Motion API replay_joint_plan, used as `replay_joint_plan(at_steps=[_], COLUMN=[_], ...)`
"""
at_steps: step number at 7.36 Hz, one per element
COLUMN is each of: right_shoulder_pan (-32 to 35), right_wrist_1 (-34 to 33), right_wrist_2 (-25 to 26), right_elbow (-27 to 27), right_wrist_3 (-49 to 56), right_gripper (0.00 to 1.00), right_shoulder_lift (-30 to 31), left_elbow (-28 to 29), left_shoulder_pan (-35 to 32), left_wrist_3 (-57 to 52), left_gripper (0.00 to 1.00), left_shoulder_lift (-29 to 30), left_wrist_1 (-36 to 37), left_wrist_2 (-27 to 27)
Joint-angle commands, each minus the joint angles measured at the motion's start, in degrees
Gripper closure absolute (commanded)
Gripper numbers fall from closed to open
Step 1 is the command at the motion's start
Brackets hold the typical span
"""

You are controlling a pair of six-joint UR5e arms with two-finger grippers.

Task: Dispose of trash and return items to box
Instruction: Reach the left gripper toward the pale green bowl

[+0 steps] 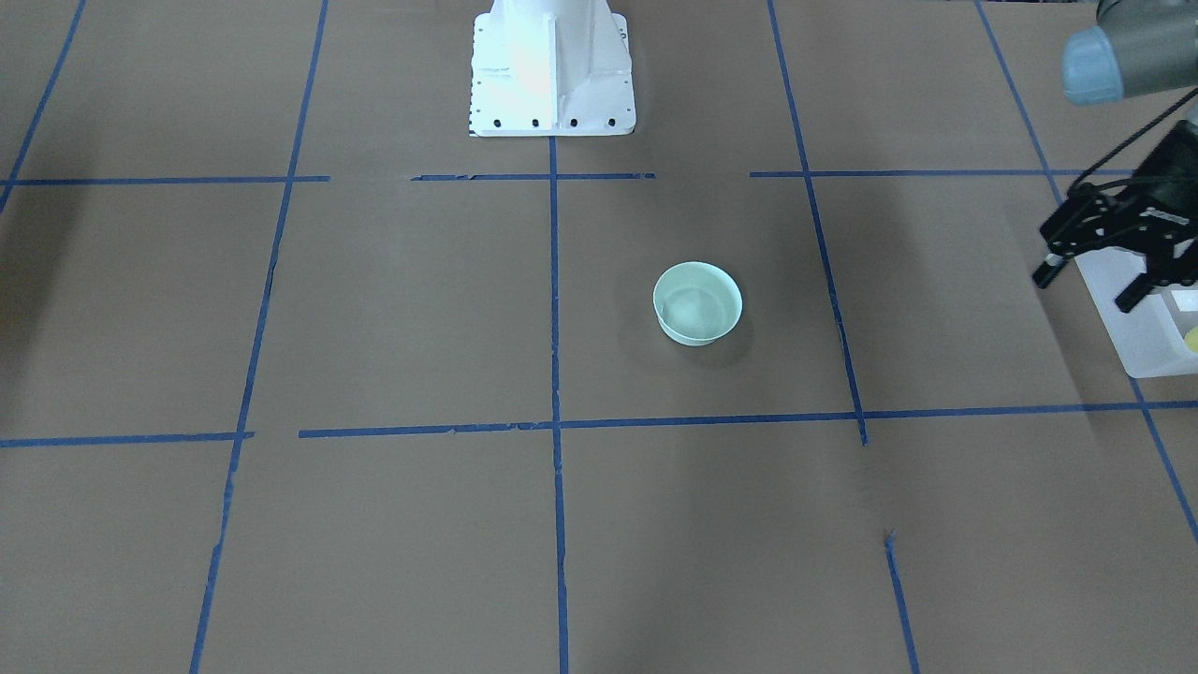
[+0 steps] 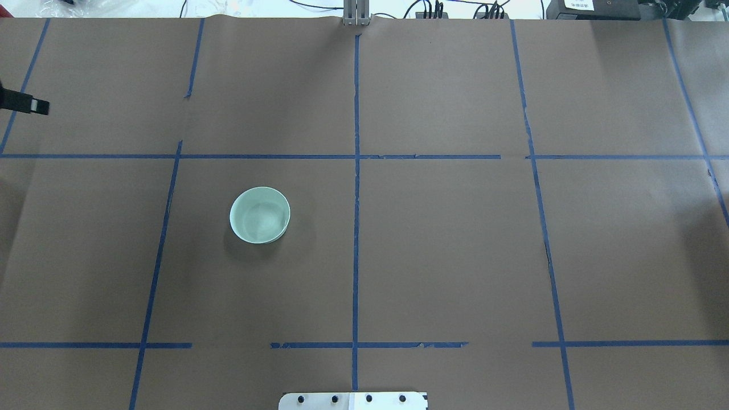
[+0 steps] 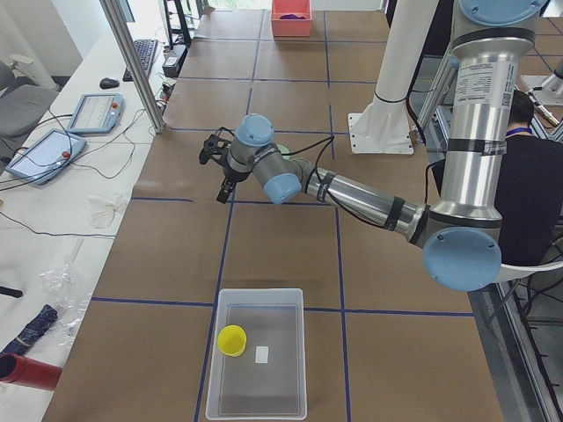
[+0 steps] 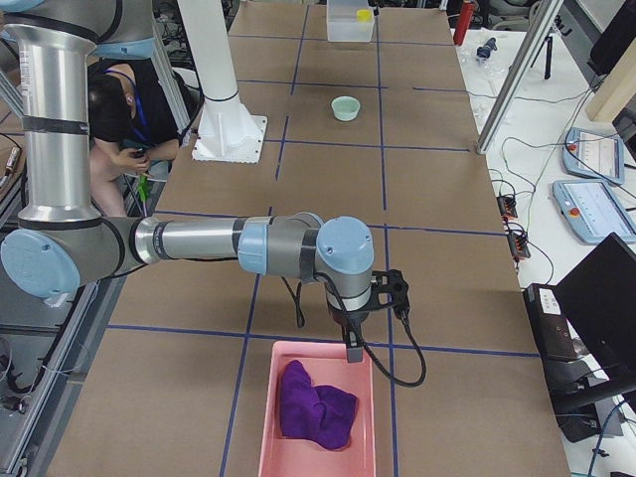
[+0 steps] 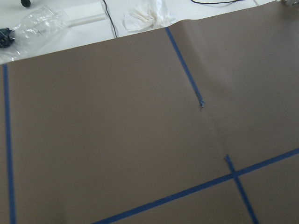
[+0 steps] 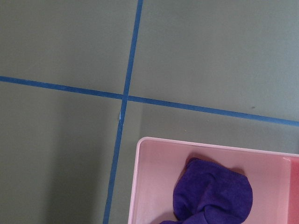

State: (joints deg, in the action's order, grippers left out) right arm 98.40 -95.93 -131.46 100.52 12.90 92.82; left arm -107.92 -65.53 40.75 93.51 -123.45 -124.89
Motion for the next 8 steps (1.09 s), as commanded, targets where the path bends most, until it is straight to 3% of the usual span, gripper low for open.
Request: replay_joint_plan(at_steps=[1, 2, 3, 4, 6, 8], right_shoulder_pan=[-1.8, -1.8, -1.8, -1.8, -1.8, -1.8], right_wrist_1=[3.2, 3.2, 3.4, 3.4, 3.4, 3.4], right_wrist_2=[-0.7, -0.7, -0.7, -0.8, -0.7, -0.8], right_elbow=[0.1, 0.1, 0.1, 0.2, 0.1, 0.1], right_wrist_3=[-3.3, -3.2, -3.2, -3.2, -3.2, -3.2], right_gripper=[0.00, 0.00, 0.00, 0.00, 0.00, 0.00], right_shoulder_lift=[0.2, 0.3, 0.6, 0.6, 0.6, 0.7], left_elbow=[-2.6, -2.6, -2.6, -1.9, 0.9, 3.0], left_shoulder_pan=[13.4, 17.8, 22.9, 26.6, 32.7, 33.0], left_wrist_3=[17.0, 20.6, 28.0, 34.4, 41.2, 41.7], left_gripper=[0.00, 0.00, 0.08, 0.34, 0.38, 0.39], left_shoulder_lift=[4.2, 9.0, 13.1, 13.6, 14.5, 14.8], left_wrist_1=[0.9, 6.8, 13.9, 14.8, 14.4, 14.2], left_wrist_2=[7.4, 11.0, 15.6, 19.0, 21.9, 22.2])
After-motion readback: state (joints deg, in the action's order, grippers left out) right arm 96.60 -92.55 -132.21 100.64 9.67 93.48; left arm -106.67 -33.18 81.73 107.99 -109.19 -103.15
